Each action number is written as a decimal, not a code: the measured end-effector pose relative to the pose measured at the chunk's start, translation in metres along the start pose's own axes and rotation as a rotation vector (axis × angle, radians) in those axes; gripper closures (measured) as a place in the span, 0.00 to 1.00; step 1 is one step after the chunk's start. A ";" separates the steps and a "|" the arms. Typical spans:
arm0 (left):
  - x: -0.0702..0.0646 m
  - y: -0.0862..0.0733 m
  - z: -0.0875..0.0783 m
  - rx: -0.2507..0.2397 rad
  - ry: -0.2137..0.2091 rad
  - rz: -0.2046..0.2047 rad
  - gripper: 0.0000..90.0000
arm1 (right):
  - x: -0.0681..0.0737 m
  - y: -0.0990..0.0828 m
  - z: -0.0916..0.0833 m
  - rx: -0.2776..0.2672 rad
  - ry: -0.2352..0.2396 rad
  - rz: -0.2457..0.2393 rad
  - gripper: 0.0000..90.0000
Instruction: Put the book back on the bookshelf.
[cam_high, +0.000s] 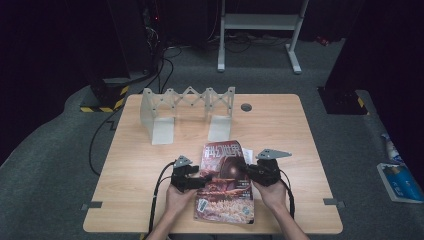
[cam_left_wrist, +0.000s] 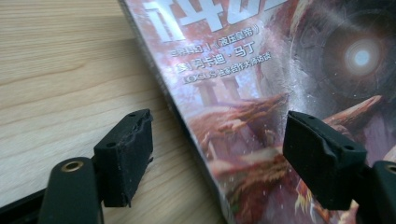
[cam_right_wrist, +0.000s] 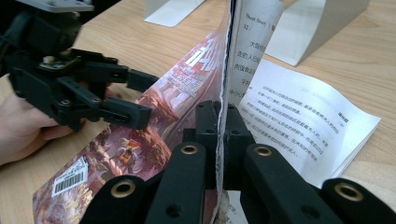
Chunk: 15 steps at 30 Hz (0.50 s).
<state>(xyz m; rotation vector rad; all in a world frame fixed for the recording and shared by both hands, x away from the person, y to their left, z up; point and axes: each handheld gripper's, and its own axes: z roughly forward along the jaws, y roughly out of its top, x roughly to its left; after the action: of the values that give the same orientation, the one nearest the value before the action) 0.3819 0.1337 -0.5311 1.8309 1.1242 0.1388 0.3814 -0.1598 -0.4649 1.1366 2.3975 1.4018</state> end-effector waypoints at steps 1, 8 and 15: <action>0.000 0.001 0.002 0.002 -0.009 0.001 0.26 | 0.001 0.000 -0.001 -0.003 0.003 -0.004 0.98; -0.001 0.002 0.004 0.002 -0.037 -0.002 0.25 | 0.003 0.000 -0.005 -0.016 0.020 -0.023 0.98; 0.000 0.001 0.003 0.012 -0.062 0.005 0.29 | 0.004 0.000 -0.002 -0.019 0.044 -0.033 0.98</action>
<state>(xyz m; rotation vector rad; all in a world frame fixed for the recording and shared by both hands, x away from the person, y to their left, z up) 0.3838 0.1312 -0.5320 1.8361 1.0795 0.0780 0.3775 -0.1590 -0.4631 1.0683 2.4155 1.4516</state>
